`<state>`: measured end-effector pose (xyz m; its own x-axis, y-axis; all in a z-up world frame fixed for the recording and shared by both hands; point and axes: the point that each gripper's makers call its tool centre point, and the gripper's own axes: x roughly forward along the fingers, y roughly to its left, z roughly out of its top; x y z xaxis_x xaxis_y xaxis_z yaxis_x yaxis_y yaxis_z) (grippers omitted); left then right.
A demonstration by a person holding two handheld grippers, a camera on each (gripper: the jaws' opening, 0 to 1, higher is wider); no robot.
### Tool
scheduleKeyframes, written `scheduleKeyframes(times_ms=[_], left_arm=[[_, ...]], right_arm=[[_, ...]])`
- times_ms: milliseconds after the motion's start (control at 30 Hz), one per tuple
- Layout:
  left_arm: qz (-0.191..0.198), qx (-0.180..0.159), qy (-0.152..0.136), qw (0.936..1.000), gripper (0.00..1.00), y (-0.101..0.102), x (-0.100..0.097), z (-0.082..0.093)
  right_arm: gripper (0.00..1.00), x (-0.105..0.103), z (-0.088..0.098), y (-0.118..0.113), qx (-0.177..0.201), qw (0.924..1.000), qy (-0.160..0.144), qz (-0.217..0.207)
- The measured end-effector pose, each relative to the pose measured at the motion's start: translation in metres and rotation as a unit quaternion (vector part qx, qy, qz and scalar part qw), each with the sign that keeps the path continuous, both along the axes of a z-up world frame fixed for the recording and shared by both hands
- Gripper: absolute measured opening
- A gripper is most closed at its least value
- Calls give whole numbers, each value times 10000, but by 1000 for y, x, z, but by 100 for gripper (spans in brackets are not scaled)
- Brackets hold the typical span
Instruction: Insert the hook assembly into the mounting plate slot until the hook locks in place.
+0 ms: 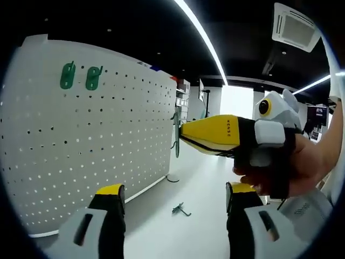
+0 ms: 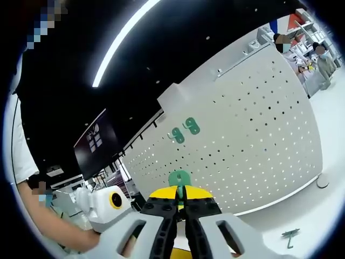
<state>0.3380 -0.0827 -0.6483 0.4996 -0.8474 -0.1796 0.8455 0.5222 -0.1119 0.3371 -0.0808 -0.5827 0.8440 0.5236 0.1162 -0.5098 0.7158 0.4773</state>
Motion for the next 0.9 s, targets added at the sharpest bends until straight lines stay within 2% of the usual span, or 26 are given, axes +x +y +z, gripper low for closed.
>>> scheduleKeyframes(times_ms=[167, 433, 900], left_arm=[[48, 64, -33, 10000, 75, 8, 0, 0], [116, 50, -6, 9999, 75, 25, -2, -3], [306, 211, -60, 9993, 74, 62, -13, -7]], right_arm=[[1, 1, 7, -2, -237, 9996, -103, -79], [1, 5, 10, -9, -879, 9956, -216, -235], [1, 12, 21, -12, -997, 9940, -379, -239]])
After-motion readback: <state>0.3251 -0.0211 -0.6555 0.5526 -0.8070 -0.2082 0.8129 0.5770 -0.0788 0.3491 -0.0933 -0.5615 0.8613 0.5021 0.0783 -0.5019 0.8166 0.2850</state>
